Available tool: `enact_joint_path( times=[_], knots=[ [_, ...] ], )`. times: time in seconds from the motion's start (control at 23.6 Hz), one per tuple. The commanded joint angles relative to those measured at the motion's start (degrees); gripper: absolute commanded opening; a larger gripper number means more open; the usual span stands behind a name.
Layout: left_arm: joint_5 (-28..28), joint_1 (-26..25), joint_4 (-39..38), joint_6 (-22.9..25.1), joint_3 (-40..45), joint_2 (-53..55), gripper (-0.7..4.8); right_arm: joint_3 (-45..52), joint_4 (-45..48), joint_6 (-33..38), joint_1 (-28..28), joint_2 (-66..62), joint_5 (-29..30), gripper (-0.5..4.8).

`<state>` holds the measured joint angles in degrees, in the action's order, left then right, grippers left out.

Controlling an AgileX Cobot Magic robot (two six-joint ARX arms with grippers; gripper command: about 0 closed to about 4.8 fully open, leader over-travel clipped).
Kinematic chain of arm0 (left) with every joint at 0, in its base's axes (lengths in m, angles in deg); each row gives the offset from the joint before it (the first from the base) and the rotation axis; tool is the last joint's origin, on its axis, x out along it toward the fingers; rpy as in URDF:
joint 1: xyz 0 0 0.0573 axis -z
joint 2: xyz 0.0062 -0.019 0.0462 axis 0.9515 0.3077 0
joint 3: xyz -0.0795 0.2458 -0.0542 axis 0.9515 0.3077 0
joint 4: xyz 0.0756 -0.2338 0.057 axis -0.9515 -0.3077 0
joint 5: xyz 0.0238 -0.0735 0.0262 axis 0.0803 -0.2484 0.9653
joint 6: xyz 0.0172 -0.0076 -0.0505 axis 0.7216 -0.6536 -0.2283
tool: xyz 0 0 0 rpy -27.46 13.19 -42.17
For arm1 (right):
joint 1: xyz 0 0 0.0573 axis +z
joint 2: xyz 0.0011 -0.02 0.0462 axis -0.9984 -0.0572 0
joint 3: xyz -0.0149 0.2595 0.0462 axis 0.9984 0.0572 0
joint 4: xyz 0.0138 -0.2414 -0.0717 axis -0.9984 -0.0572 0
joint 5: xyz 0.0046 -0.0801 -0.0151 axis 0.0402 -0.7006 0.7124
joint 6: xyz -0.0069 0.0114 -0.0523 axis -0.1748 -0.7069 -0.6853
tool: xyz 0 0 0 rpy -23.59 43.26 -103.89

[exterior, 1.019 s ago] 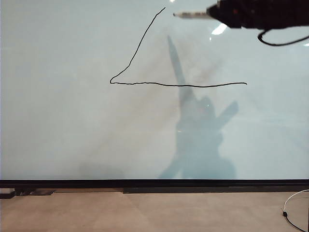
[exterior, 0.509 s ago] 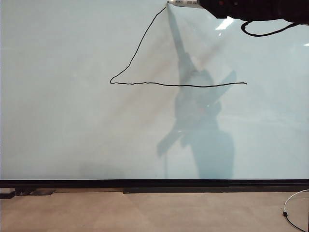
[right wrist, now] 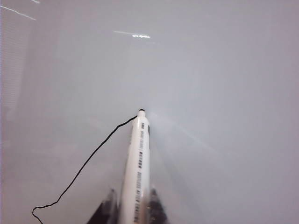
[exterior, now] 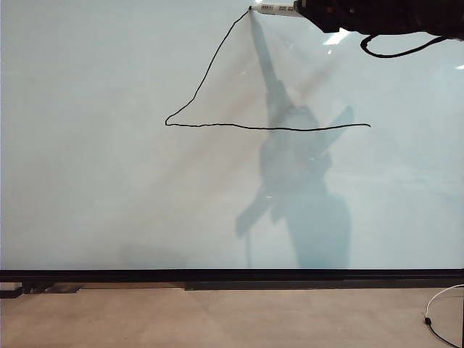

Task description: Pick up the pen on the shelf to the right of the whiteboard and draw a triangle.

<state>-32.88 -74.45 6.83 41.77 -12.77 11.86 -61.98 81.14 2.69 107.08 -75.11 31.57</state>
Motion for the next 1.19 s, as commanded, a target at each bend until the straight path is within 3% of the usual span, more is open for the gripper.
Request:
enact_joint_path(
  times=[0.04, 1.19],
  knots=[
    [-0.02, 0.02, 0.35, 0.04, -0.2, 0.0, -0.05, -0.13, 0.0, -0.55, 0.02, 0.17, -1.44, -0.03],
    [-0.02, 0.02, 0.35, 0.04, -0.2, 0.0, -0.05, 6.56, 2.67, -1.6, -2.84, 0.33, -4.02, -0.03]
  ],
)
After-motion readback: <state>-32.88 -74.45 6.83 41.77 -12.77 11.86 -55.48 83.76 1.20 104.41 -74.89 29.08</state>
